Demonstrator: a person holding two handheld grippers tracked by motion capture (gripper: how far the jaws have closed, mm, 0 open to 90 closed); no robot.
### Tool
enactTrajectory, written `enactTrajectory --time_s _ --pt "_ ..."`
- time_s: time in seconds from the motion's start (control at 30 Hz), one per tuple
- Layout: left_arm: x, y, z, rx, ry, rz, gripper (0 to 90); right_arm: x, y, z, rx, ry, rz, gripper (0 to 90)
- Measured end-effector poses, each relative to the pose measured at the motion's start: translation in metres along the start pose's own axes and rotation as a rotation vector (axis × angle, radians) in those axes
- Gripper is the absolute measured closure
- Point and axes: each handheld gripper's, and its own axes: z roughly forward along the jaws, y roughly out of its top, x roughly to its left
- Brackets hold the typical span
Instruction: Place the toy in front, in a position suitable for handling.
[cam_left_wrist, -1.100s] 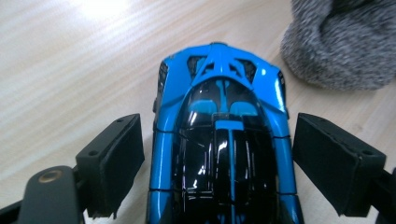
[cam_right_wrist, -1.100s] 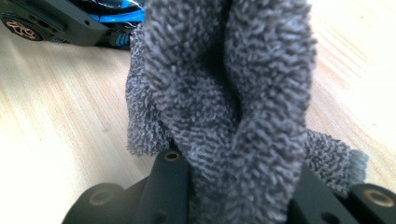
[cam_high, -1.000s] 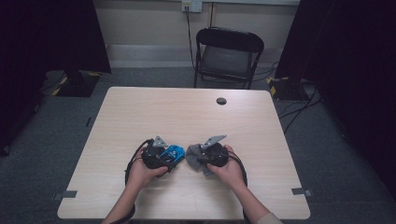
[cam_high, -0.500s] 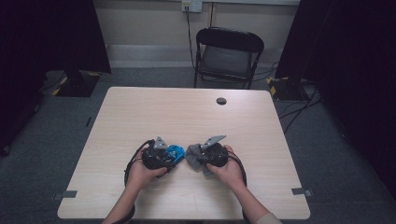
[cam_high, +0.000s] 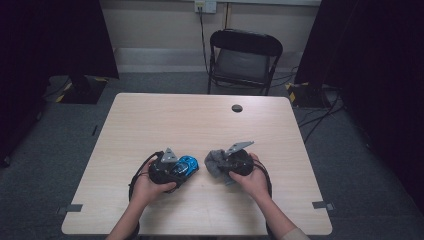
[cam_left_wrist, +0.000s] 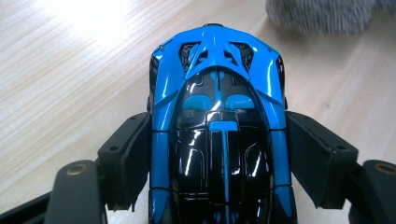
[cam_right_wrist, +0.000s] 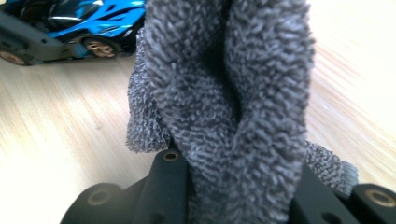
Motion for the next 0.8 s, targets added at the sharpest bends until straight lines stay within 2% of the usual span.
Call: enactTrajectory --time_s 0.13,0.27,0.47,0.53,0.67,0.8 --pt "-0.005 -0.001 0.0 0.01 -0.019 0.018 26.8 -0.005 -0.001 -0.005 -0.012 -0.016 0.019 76.1" --pt "-0.012 0.001 0.002 0.011 -0.043 0.04 26.8 -0.005 0.007 -0.008 -0.032 -0.024 0.01 76.1" --pt "-0.02 0.011 0.005 0.004 -0.068 0.064 26.8 0.004 0.021 -0.003 -0.027 -0.019 -0.041 76.1" --pt "-0.022 0.014 0.006 -0.001 -0.074 0.078 26.8 0.008 0.022 0.002 -0.023 0.001 -0.062 76.1" --pt "-0.022 0.015 0.006 -0.003 -0.074 0.063 26.8 0.015 0.02 0.009 0.007 0.02 -0.093 76.2" --pt "-0.019 0.012 0.008 -0.012 -0.066 0.043 26.8 0.017 0.015 0.008 0.041 0.042 -0.121 76.3"
